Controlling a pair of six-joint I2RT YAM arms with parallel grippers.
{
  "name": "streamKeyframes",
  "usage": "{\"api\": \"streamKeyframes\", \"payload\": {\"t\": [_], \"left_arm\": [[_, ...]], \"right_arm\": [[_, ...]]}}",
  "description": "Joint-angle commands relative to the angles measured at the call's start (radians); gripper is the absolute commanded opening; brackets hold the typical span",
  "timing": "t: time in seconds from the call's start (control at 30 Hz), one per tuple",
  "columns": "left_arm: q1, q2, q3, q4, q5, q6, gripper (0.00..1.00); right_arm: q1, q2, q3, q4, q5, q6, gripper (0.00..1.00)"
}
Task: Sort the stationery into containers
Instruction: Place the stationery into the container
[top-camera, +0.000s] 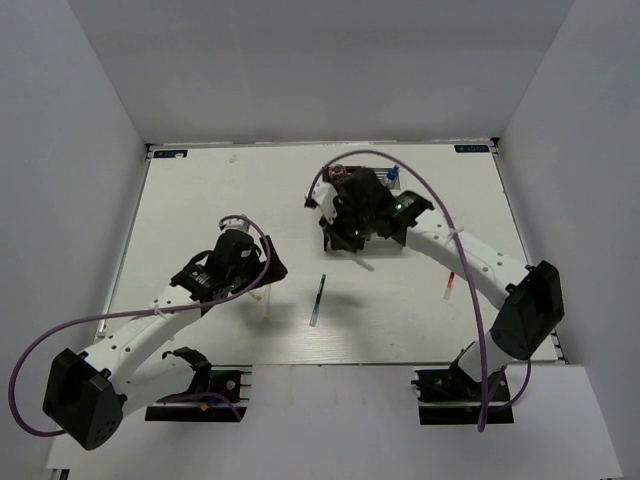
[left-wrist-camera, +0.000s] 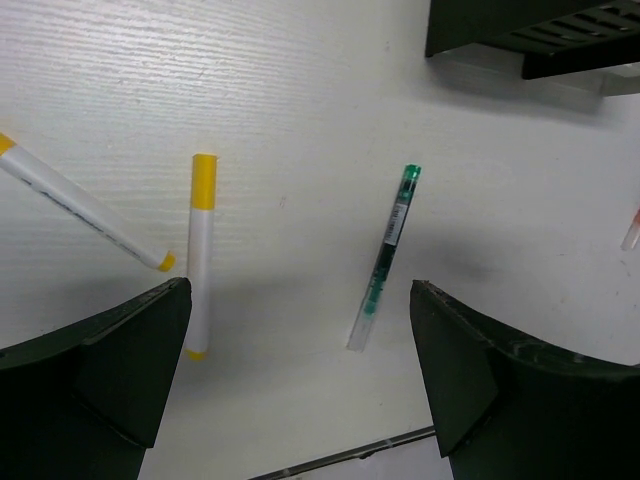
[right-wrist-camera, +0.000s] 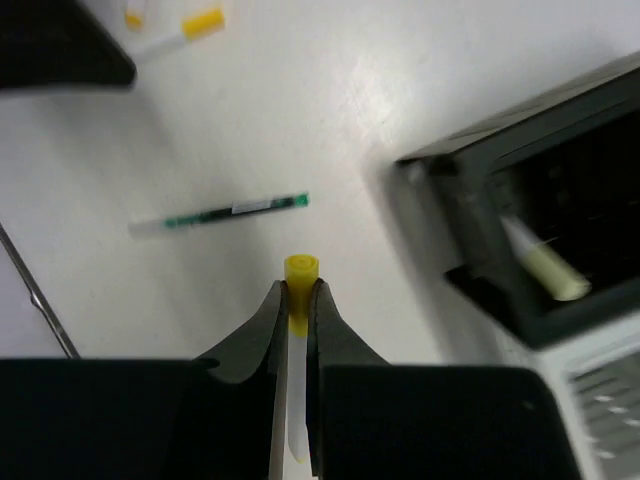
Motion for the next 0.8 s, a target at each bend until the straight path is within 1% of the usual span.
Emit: {"api": "streamKeyframes", "payload": {"t": [0.0, 0.1, 0.13, 0.2, 0.23, 0.3, 0.33, 0.37, 0.43, 0.47, 0.5, 0.53, 0.57, 0.63, 0.77], "left_arm": [[0.010, -0.018, 0.034, -0.059, -0.051, -0.057, 1.00], [0.011, -0.046, 0.025, -0.059, -0.091, -0.103, 1.00], [0.011, -0.055, 0.016, -0.059, -0.100, -0.113, 1.00], [0.011, -0.064, 0.016, -0.068, -0.138, -0.136, 1.00], [0.011, -0.054, 0.016, -0.084, -0.154, -0.159, 0.98], [0.011, -0.003, 0.048, -0.137, -0.204, -0.198, 0.98], [0.011, 0.017, 0.069, -0.191, -0.218, -0.241, 0.98], [0.011, 0.035, 0.078, -0.206, -0.219, -0.254, 0.98], [0.020, 0.074, 0.088, -0.216, -0.229, -0.283, 0.98], [0.020, 0.083, 0.088, -0.216, -0.229, -0.298, 0.98], [0.020, 0.083, 0.088, -0.216, -0.229, -0.309, 0.98], [0.020, 0.095, 0.088, -0.216, -0.220, -0.309, 0.98], [0.020, 0.104, 0.088, -0.216, -0.220, -0.321, 0.98], [0.020, 0.104, 0.088, -0.205, -0.209, -0.335, 0.98], [0.020, 0.115, 0.088, -0.217, -0.220, -0.358, 0.98]], "right_arm": [[-0.043, 0.025, 0.219, -0.055, -0.089, 0.004, 0.00], [-0.072, 0.044, 0.352, -0.055, -0.135, 0.015, 0.00], [-0.076, 0.053, 0.422, -0.038, -0.147, 0.022, 0.00], [-0.109, 0.056, 0.450, 0.044, -0.167, 0.029, 0.00], [-0.130, 0.053, 0.435, 0.081, -0.164, 0.036, 0.00], [-0.153, 0.044, 0.401, 0.268, -0.181, 0.039, 0.00], [-0.187, 0.039, 0.328, 0.316, -0.193, 0.038, 0.00], [-0.198, 0.039, 0.306, 0.430, -0.227, 0.038, 0.00], [-0.236, 0.047, 0.239, 0.488, -0.264, 0.053, 0.00], [-0.244, 0.060, 0.220, 0.560, -0.278, 0.064, 0.00], [-0.254, 0.068, 0.188, 0.589, -0.335, 0.075, 0.00], [-0.286, 0.074, 0.168, 0.621, -0.353, 0.120, 0.00], [-0.297, 0.077, 0.121, 0.695, -0.379, 0.128, 0.00], [-0.322, 0.097, 0.099, 0.792, -0.452, 0.145, 0.00], [-0.359, 0.142, 0.068, 0.859, -0.531, 0.177, 0.00]]}}
